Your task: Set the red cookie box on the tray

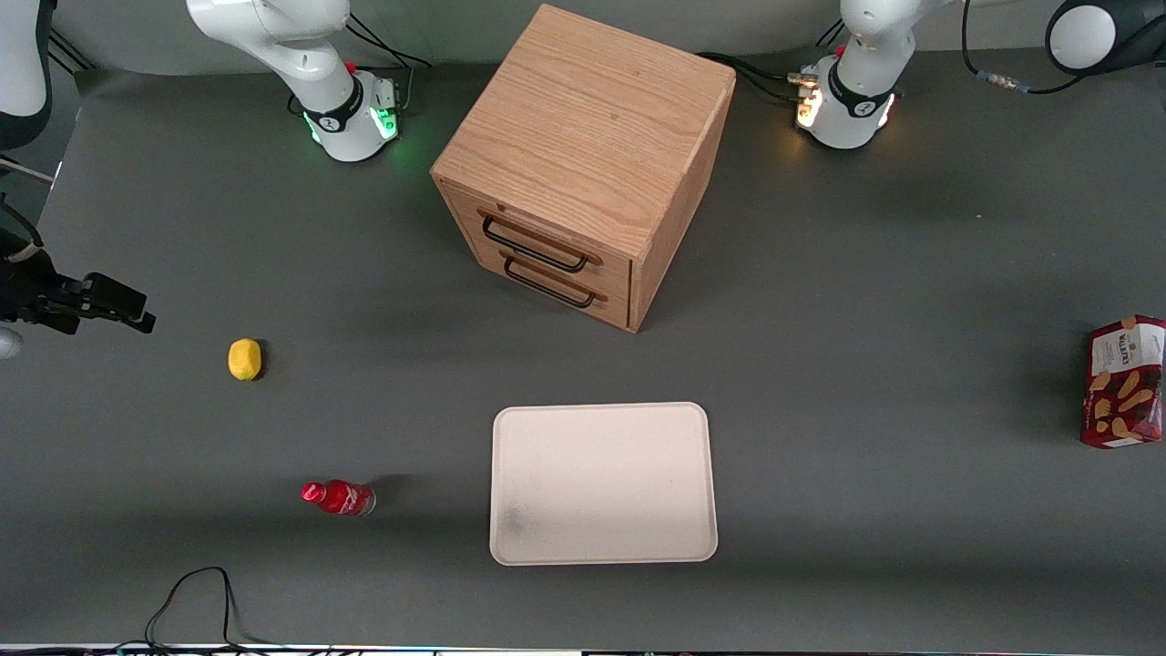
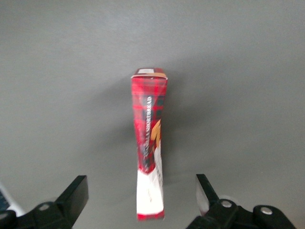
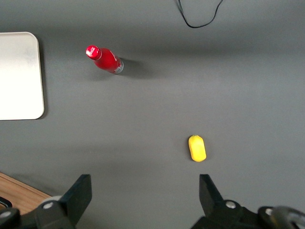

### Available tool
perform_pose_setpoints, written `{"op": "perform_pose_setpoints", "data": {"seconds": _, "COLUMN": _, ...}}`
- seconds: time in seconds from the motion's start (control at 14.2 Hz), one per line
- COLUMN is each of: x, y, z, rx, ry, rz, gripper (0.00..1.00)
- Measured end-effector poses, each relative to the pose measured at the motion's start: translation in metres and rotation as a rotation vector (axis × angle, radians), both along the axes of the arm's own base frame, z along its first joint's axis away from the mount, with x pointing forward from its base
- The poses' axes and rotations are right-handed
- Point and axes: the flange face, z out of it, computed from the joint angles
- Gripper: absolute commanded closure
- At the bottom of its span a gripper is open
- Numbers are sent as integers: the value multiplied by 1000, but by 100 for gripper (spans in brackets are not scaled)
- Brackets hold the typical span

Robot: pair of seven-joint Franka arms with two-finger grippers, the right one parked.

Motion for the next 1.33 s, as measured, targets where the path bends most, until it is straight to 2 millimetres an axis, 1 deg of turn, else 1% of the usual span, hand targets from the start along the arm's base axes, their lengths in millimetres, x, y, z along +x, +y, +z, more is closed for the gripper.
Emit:
{"op": "perform_pose_setpoints", "data": {"seconds": 0.14, "x": 0, "y": 1, "z": -27, "rx": -12, "ry": -19, "rz": 5, "gripper": 0}}
{"op": "perform_pose_setpoints", "data": {"seconds": 0.21, "x": -1, "y": 2, "z": -37, "rx": -14, "ry": -23, "rz": 9, "gripper": 0}}
{"op": "perform_pose_setpoints", "data": {"seconds": 0.35, "x": -5, "y": 5, "z": -52, "rx": -22, "ry": -19, "rz": 10, "gripper": 0}}
{"op": "perform_pose_setpoints", "data": {"seconds": 0.7, "x": -7, "y": 2, "z": -74, "rx": -57, "ry": -5, "rz": 18, "gripper": 0}}
{"op": "perform_pose_setpoints", "data": {"seconds": 0.98, "x": -8, "y": 2, "z": -83, "rx": -60, "ry": -5, "rz": 18, "gripper": 1}}
{"op": "perform_pose_setpoints", "data": {"seconds": 1.05, "x": -8, "y": 3, "z": -84, "rx": -60, "ry": -6, "rz": 16, "gripper": 16}}
{"op": "perform_pose_setpoints", "data": {"seconds": 1.12, "x": -8, "y": 3, "z": -85, "rx": -61, "ry": -6, "rz": 12, "gripper": 79}}
{"op": "perform_pose_setpoints", "data": {"seconds": 1.19, "x": -8, "y": 4, "z": -86, "rx": -60, "ry": -9, "rz": 5, "gripper": 100}}
{"op": "perform_pose_setpoints", "data": {"seconds": 1.33, "x": -9, "y": 9, "z": -85, "rx": -69, "ry": -24, "rz": -41, "gripper": 100}}
